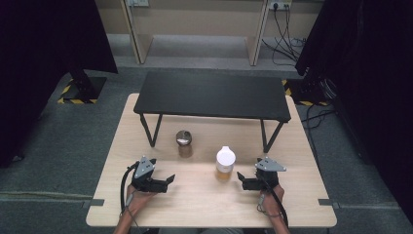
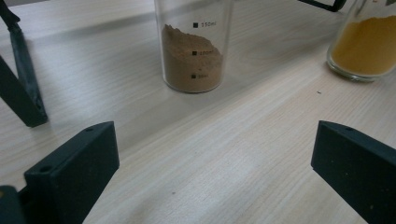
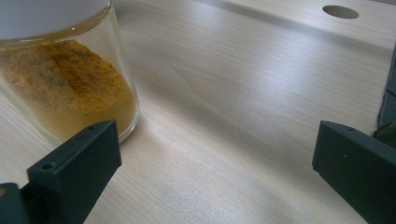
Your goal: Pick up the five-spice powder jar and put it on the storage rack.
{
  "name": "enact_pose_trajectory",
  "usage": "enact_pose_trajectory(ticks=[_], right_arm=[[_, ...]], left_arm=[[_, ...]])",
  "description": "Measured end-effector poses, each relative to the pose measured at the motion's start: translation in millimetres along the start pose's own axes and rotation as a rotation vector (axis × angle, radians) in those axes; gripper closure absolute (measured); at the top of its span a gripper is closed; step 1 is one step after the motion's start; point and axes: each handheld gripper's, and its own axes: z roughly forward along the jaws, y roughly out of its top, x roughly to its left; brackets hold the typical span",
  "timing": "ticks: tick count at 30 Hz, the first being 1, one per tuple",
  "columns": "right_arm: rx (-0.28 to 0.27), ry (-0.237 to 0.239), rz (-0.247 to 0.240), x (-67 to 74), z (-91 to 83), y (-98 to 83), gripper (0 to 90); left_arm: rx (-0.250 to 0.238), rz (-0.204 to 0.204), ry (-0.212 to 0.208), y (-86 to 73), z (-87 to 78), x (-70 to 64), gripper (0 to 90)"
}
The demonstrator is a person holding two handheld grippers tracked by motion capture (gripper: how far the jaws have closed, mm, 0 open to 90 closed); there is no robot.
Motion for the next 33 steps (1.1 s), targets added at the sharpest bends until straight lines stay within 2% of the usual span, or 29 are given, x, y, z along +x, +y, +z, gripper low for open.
enact_pose_trajectory(ticks=[8,13,16,24,28,33], right_arm=[[0.001,0.001,0.002,-0.5,0.1,0.2,1.1],[-0.002,0.004,0.007,-1.5,0.0,-0.3,1.1],[-0.002,0.002,0.006,-1.2,0.0,-0.3,1.1],[-0.003,0.011,0.010,-3.3,0.2,-0.5,1.1],[-0.004,0.012,0.012,-3.6,0.0,-0.7,1.1],[-0.002,0.014,0.012,-3.7,0.3,-0.2,1.1]], left_arm=[[-0.021,-0.012,0.014,1.8,1.2,-2.2,0.0],[-0.043,-0.026,0.009,10.5,6.7,-1.7,0.0],[-0.029,-0.013,0.014,22.4,15.4,-3.8,0.0],[-0.043,-0.001,0.037,53.6,34.3,-6.1,0.2],[-0.026,-0.005,0.055,70.5,43.0,-6.1,0.1],[-0.005,0.004,0.073,83.4,54.6,-9.2,0.4]])
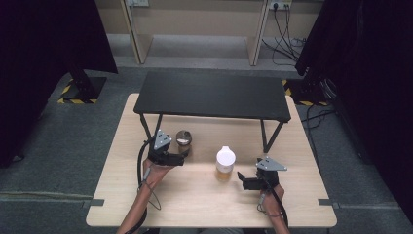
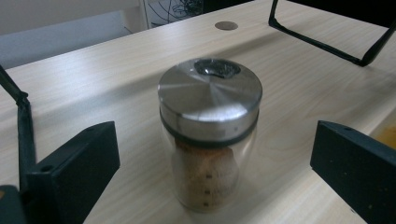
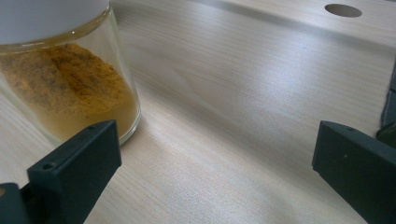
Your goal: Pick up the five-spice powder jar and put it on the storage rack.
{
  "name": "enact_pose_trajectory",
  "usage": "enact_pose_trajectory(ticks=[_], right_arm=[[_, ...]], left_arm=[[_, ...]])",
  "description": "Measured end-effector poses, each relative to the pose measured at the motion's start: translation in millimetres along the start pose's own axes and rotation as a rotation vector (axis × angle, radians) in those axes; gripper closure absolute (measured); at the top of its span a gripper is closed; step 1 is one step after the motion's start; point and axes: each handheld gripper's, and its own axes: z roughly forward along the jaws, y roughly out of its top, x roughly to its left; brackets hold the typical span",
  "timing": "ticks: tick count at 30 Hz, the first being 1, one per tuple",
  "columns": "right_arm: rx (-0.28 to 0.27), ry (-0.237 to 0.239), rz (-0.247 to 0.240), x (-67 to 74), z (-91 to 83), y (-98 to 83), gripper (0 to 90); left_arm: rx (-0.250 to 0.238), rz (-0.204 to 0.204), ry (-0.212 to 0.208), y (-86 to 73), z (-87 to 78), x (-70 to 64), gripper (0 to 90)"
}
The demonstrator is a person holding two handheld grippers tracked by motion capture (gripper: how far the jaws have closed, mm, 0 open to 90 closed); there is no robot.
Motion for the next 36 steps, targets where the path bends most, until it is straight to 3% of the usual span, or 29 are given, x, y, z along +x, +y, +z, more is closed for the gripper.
enact_pose_trajectory(ticks=[5,9,18,23,28,36], right_arm=[[0.000,0.000,-0.003,0.2,0.1,0.1,1.1],[0.000,0.004,-0.001,-0.6,0.4,0.3,1.1],[0.001,0.002,-0.005,0.0,0.5,0.4,1.1],[0.004,0.003,-0.007,0.1,0.7,0.9,1.1],[0.003,0.002,-0.007,0.1,0.6,0.7,1.1],[0.006,0.005,-0.010,0.0,0.8,1.3,1.1]], left_arm=[[0.019,-0.011,0.027,5.3,13.0,0.5,1.5],[0.031,-0.018,0.025,8.3,19.8,1.6,2.6],[0.061,-0.032,0.033,4.8,31.8,-1.4,3.2],[0.053,-0.031,0.034,1.4,36.2,-4.6,4.8],[0.048,-0.035,0.039,-1.8,39.9,-6.1,8.8],[0.048,-0.010,0.040,-6.4,43.6,-6.1,20.0]])
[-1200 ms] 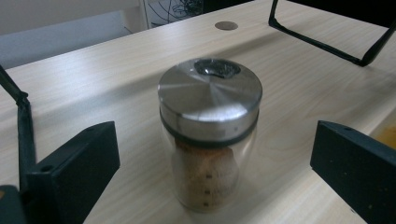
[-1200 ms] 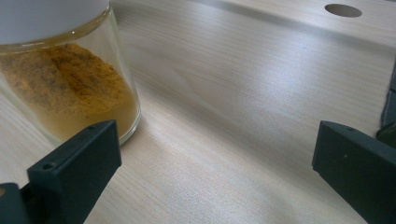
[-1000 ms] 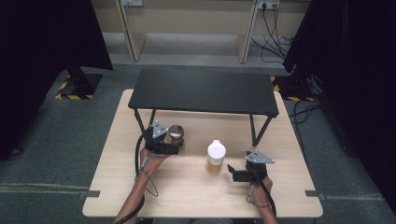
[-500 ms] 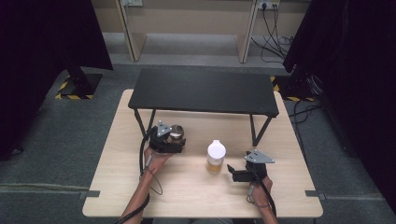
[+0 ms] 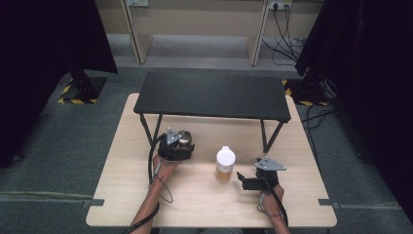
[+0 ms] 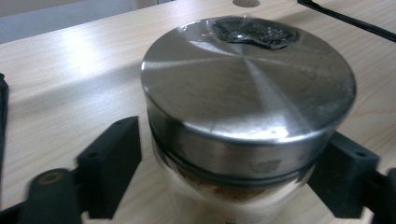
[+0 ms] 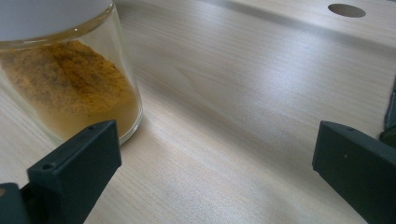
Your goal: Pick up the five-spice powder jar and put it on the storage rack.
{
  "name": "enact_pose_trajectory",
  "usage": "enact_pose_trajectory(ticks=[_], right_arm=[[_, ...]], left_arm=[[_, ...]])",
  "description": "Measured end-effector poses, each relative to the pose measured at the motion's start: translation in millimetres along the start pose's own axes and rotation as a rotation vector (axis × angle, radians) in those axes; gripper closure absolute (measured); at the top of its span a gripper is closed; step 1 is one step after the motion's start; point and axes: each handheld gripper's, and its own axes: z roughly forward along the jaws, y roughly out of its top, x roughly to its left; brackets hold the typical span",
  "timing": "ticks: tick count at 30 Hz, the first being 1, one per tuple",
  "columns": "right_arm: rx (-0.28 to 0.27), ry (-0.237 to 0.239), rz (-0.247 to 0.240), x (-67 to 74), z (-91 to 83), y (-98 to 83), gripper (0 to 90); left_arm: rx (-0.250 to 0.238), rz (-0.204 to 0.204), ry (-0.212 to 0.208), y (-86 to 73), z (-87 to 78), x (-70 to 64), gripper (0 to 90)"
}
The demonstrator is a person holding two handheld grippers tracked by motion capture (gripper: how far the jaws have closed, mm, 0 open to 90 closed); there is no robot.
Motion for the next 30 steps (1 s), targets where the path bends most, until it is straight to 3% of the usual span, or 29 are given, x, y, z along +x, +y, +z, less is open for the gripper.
enact_pose_trajectory(ticks=[4,20,26,30], right_arm=[[0.000,-0.001,0.000,0.1,0.0,-0.1,1.1],[-0.002,0.001,0.003,-0.5,-0.1,-0.3,1.1],[-0.003,-0.001,0.003,-0.1,-0.2,-0.6,1.1],[-0.005,-0.003,0.005,0.0,-0.3,-0.9,1.1]], left_arm=[[-0.006,0.000,-0.016,-0.9,2.2,1.0,29.4],[-0.017,-0.006,-0.025,-3.2,-1.6,3.3,30.3],[-0.024,0.034,-0.039,4.4,-12.3,3.1,30.3],[-0.027,0.030,-0.067,8.9,-19.9,6.3,30.3]])
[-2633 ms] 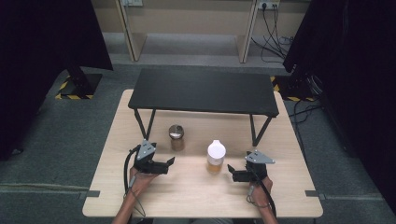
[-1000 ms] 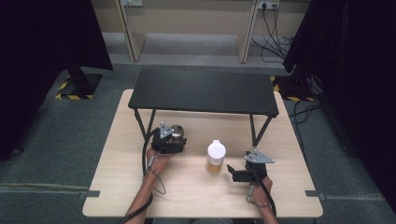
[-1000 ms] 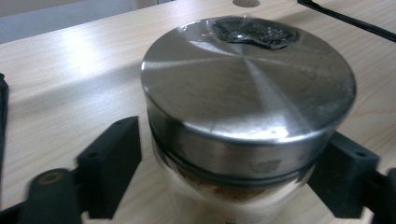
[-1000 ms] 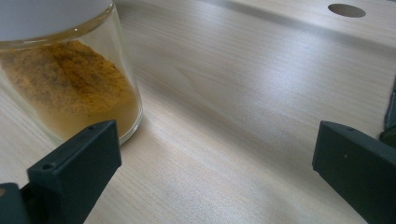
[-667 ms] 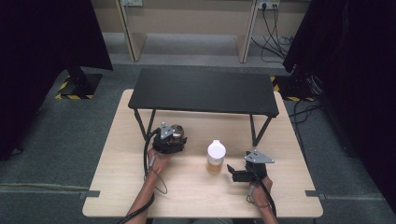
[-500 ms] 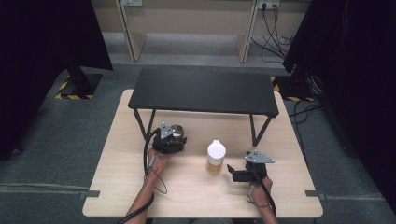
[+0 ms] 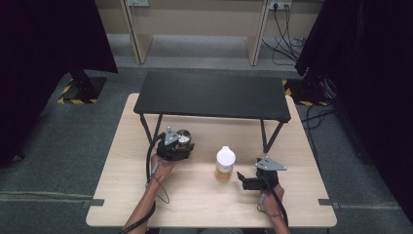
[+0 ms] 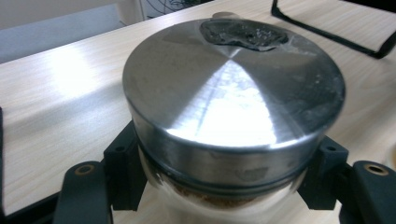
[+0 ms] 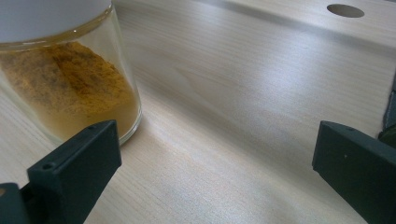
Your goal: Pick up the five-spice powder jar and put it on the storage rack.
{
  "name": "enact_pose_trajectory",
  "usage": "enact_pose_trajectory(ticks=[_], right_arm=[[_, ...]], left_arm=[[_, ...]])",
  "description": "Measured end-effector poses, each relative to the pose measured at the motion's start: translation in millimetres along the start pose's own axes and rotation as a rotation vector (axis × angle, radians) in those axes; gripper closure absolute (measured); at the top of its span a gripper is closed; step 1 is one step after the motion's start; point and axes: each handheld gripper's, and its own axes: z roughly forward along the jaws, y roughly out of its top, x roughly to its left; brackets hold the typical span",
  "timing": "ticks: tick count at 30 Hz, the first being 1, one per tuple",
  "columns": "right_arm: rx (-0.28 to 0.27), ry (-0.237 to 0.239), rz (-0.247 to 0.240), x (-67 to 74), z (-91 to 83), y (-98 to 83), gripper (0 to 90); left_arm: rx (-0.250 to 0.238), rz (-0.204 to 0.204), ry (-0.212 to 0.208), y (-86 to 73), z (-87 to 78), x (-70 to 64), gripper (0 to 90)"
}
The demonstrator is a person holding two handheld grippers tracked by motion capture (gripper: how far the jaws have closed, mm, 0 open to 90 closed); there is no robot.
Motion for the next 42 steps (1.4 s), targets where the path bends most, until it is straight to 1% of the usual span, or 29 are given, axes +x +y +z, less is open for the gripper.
enact_pose_trajectory(ticks=[3,6,8,10,14,16,19,21,26,33,37,39,42], right_arm=[[0.002,-0.001,-0.004,0.4,0.0,0.3,1.1],[0.002,-0.001,-0.004,0.6,0.1,0.3,1.1],[0.001,-0.002,-0.002,0.6,0.0,0.2,1.1],[0.001,-0.003,-0.003,0.9,0.0,0.1,1.1],[0.000,-0.004,-0.003,0.9,0.0,0.0,1.1],[-0.001,-0.005,-0.002,1.1,-0.1,-0.1,1.1],[-0.001,-0.005,-0.002,1.1,-0.1,-0.1,1.1],[-0.001,-0.005,-0.001,0.9,-0.2,-0.3,1.1],[-0.001,-0.005,-0.002,0.9,-0.1,-0.1,1.1],[-0.001,-0.006,-0.003,1.2,-0.2,-0.3,1.1],[-0.001,-0.005,-0.003,1.2,-0.1,-0.1,1.1],[-0.001,-0.006,-0.003,1.3,-0.2,-0.2,1.1],[0.000,-0.005,-0.004,1.4,-0.1,0.0,1.1]], left_arm=[[0.018,0.023,-0.010,2.8,-4.4,-1.7,30.3],[0.021,0.036,-0.030,3.8,-11.0,-1.0,30.3],[0.021,0.035,-0.039,5.2,-16.8,-0.3,30.3],[0.018,0.025,-0.060,6.9,-23.2,3.1,30.3],[0.022,0.050,-0.069,13.3,-36.2,4.7,30.3],[0.022,0.050,-0.080,17.0,-41.9,7.6,30.3],[0.007,0.041,-0.094,21.8,-50.2,11.0,30.3],[-0.001,0.053,-0.094,26.4,-55.8,11.1,30.3],[-0.001,0.083,-0.103,43.5,-68.6,9.8,30.3],[-0.008,0.098,-0.134,69.6,-84.9,10.3,30.3],[-0.002,0.100,-0.155,90.9,-93.0,10.7,30.3],[-0.007,0.105,-0.155,100.9,-96.4,10.4,30.3],[-0.025,0.102,-0.155,113.7,-100.1,10.8,30.3]])
